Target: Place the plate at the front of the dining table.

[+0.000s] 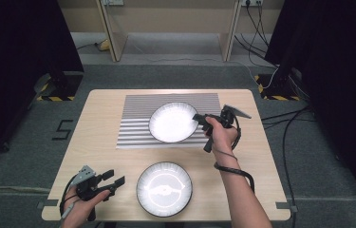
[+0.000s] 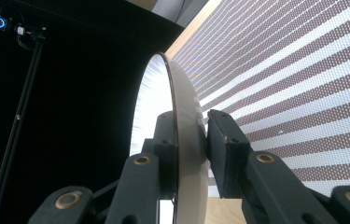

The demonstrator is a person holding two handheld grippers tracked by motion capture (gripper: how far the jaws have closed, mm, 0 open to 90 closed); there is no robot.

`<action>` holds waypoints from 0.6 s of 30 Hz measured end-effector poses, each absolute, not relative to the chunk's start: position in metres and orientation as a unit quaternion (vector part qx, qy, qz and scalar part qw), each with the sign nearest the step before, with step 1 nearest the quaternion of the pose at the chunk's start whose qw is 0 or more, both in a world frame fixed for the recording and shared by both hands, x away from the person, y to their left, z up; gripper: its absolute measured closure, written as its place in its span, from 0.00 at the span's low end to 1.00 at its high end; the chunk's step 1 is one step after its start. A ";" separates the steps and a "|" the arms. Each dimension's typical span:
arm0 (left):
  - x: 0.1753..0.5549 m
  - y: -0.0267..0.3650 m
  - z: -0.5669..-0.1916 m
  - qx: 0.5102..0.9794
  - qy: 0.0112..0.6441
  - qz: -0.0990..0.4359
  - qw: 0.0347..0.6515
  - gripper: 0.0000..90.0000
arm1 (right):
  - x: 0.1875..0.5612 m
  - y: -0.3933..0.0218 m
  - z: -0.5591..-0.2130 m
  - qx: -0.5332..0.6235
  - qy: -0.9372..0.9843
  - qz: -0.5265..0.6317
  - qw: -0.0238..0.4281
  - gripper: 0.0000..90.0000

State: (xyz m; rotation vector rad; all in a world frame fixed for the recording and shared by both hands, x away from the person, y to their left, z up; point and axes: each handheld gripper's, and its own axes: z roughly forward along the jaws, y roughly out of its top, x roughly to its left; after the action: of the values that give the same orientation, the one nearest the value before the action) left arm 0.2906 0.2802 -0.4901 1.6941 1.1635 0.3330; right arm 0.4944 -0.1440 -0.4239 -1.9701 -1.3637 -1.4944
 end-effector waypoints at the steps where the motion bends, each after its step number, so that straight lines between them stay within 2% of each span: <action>1: 0.291 0.280 -0.490 0.702 0.482 0.138 0.505 0.42 | 0.495 -0.144 -0.424 -0.688 -0.479 -0.524 0.155 0.82; 18: 0.291 0.281 -0.490 0.702 0.483 0.138 0.506 0.42 | 0.504 -0.142 -0.418 -0.689 -0.474 -0.528 0.150 0.82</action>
State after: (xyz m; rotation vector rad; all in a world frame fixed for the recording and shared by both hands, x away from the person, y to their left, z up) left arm 0.2910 0.2807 -0.4902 1.6923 1.1640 0.3331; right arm 0.5040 -0.1421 -0.4182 -1.9789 -1.3612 -1.5166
